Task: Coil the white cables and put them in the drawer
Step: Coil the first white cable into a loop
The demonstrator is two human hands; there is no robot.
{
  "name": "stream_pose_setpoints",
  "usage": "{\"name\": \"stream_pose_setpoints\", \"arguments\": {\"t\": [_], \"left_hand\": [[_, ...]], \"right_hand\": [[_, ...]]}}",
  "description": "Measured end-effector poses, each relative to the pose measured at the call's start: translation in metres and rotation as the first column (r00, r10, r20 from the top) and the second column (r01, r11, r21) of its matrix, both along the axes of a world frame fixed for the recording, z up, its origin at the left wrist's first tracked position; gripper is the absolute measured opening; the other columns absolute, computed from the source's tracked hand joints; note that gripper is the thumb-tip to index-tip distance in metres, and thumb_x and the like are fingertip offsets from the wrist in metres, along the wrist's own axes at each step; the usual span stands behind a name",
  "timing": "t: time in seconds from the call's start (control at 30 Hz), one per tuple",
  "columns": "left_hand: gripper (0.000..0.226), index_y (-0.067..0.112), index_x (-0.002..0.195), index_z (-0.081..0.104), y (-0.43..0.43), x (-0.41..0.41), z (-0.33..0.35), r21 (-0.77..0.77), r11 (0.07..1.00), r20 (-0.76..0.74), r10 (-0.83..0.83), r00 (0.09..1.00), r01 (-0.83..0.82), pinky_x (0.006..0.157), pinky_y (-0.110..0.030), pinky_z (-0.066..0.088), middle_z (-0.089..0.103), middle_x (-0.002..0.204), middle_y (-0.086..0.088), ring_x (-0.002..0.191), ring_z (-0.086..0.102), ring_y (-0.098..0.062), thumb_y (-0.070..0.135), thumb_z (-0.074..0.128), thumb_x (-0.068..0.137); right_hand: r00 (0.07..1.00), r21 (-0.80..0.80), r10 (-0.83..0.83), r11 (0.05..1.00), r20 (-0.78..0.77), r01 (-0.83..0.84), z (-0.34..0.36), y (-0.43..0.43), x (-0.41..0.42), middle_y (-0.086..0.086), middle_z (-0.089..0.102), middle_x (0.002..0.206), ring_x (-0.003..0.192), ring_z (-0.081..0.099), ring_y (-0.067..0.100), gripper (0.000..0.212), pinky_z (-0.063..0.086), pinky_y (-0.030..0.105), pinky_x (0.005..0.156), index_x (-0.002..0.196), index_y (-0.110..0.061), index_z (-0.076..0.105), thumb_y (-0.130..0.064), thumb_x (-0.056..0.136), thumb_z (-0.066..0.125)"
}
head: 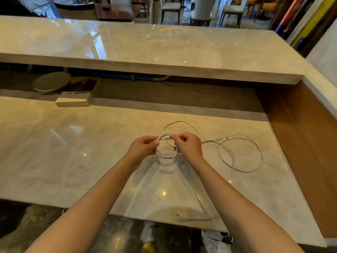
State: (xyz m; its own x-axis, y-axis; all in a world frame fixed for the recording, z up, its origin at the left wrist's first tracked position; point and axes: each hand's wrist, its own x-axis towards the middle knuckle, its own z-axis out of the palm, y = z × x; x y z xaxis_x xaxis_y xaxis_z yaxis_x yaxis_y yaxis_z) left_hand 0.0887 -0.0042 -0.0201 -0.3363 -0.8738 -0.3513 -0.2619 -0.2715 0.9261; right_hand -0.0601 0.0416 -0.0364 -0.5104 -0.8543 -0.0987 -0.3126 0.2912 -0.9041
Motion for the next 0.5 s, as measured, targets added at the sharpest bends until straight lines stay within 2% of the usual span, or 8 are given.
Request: {"name": "stream_pose_setpoints", "arguments": {"t": [0.1,0.17,0.23,0.33,0.43,0.5], "left_hand": [[0.025,0.002,0.11,0.065,-0.007,0.022,-0.025,-0.031,0.991,0.078,0.132,0.988,-0.13,0.06,-0.015,0.053,0.063,0.083,-0.006,0.071,0.059,-0.013,0.004,0.063,0.085],[0.025,0.006,0.109,0.067,-0.011,0.035,-0.041,-0.052,0.985,0.155,0.173,0.973,-0.167,0.066,-0.022,0.05,0.066,0.086,-0.008,0.075,0.06,-0.015,0.006,0.065,0.083],[0.023,0.009,0.105,0.069,-0.013,0.044,-0.054,-0.054,0.981,0.196,0.192,0.962,-0.185,0.074,-0.03,0.052,0.069,0.095,-0.011,0.081,0.062,-0.019,0.009,0.067,0.083],[0.023,0.015,0.106,0.07,-0.012,0.051,-0.065,-0.135,0.984,0.29,0.154,0.944,-0.119,0.082,-0.03,0.051,0.071,0.101,-0.005,0.092,0.064,-0.017,0.013,0.067,0.083],[0.024,0.014,0.109,0.07,-0.011,0.051,-0.068,-0.258,0.966,0.351,0.112,0.93,-0.019,0.076,-0.023,0.042,0.068,0.099,0.001,0.089,0.06,-0.012,0.013,0.061,0.087],[0.024,0.01,0.11,0.069,-0.009,0.05,-0.071,-0.372,0.924,0.43,0.083,0.899,0.093,0.072,-0.022,0.039,0.067,0.096,-0.003,0.086,0.058,-0.016,0.011,0.058,0.089]], "right_hand": [[0.999,0.046,0.035,0.998,-0.009,-0.035,-0.021,-0.008,0.025,0.006,0.067,0.068,0.064,0.058,0.018,0.029,0.044,0.03,0.061,0.075,-0.005,0.071,-0.031,0.085,0.064],[0.997,0.073,0.065,0.995,-0.033,-0.063,-0.036,-0.012,0.039,0.01,0.07,0.073,0.069,0.061,0.022,0.031,0.046,0.034,0.064,0.079,-0.003,0.073,-0.031,0.087,0.062],[0.989,0.12,0.104,0.989,-0.104,-0.091,-0.049,-0.015,0.05,0.009,0.069,0.074,0.068,0.059,0.023,0.032,0.04,0.033,0.059,0.078,-0.004,0.071,-0.03,0.091,0.057],[0.961,0.156,0.127,0.984,-0.247,-0.089,-0.062,-0.021,0.062,0.006,0.066,0.079,0.069,0.055,0.019,0.031,0.031,0.028,0.056,0.083,-0.009,0.07,-0.029,0.095,0.05],[0.94,0.135,0.107,0.989,-0.325,-0.066,-0.07,-0.025,0.067,0.01,0.063,0.083,0.075,0.058,0.024,0.033,0.031,0.028,0.06,0.082,-0.006,0.069,-0.027,0.096,0.047],[0.931,0.121,0.094,0.991,-0.353,-0.054,-0.073,-0.025,0.068,0.012,0.061,0.083,0.079,0.058,0.026,0.034,0.031,0.028,0.061,0.08,-0.003,0.069,-0.026,0.095,0.049]]}}
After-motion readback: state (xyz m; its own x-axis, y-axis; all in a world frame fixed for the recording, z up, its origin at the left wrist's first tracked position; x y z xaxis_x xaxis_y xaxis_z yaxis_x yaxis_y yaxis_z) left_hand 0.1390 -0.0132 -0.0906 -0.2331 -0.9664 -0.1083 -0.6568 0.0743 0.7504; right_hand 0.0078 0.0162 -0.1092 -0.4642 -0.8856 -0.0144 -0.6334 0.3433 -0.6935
